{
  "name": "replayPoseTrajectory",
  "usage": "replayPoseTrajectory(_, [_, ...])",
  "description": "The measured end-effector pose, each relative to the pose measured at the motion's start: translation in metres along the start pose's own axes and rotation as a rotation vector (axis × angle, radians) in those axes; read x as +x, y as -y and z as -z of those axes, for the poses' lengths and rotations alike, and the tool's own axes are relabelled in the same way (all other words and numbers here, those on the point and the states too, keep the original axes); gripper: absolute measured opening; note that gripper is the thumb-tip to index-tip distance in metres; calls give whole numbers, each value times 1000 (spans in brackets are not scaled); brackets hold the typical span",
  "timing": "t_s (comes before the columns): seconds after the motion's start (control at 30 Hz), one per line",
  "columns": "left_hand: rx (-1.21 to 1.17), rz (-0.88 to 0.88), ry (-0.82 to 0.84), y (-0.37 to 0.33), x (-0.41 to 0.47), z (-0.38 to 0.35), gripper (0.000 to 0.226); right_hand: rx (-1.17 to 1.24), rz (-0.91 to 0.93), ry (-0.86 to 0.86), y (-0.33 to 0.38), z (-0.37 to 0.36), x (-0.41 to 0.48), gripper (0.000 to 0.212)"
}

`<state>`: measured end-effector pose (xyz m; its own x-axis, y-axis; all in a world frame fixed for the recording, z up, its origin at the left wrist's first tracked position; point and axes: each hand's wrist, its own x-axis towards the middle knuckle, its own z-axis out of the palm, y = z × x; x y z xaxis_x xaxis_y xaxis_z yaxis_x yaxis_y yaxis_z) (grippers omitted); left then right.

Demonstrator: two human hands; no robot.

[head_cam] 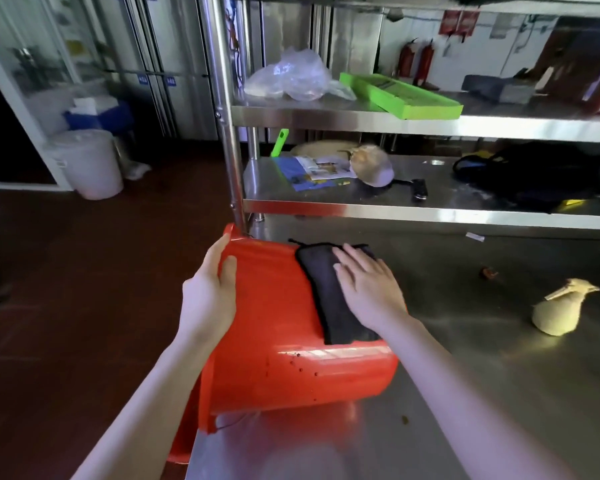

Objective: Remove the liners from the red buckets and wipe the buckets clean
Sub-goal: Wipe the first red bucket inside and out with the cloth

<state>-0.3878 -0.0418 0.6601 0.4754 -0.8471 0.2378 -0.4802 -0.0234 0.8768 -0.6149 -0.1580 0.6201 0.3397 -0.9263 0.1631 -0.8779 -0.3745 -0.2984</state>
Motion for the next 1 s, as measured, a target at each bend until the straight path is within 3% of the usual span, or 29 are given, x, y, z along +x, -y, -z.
replayPoseTrajectory(0.1, [-9, 4, -13, 2, -4, 0, 41, -1, -171, 10, -8, 0, -3, 54])
replayPoseTrajectory(0.17, [-14, 28, -21, 4, -3, -1, 41, -38, -192, 0, 14, -1, -1, 56])
replayPoseTrajectory(0.33, [38, 57, -72, 7, 3, 0, 37, -81, 165, -119, 122, -14, -27, 63])
replayPoseTrajectory(0.47, [16, 53, -71, 9, 0, 0, 33, -45, 230, -169, 134, -20, -35, 59])
replayPoseTrajectory(0.57, [20, 22, -48, 6, -2, -1, 34, -77, 86, -188, 88, -16, -39, 60])
replayPoseTrajectory(0.7, [-33, -11, -13, 6, -14, -2, 35, 13, -291, -136, 5, -7, -48, 53])
replayPoseTrajectory(0.8, [-76, -51, -1, 10, -28, -3, 38, 50, -363, -109, 3, -6, -43, 52])
replayPoseTrajectory(0.87, [-100, -69, -11, 11, -33, -4, 39, -56, -250, -161, 38, -7, -38, 50])
replayPoseTrajectory(1.0, [-113, -122, -32, 14, -40, -3, 39, -85, 152, -197, 124, -10, -36, 58])
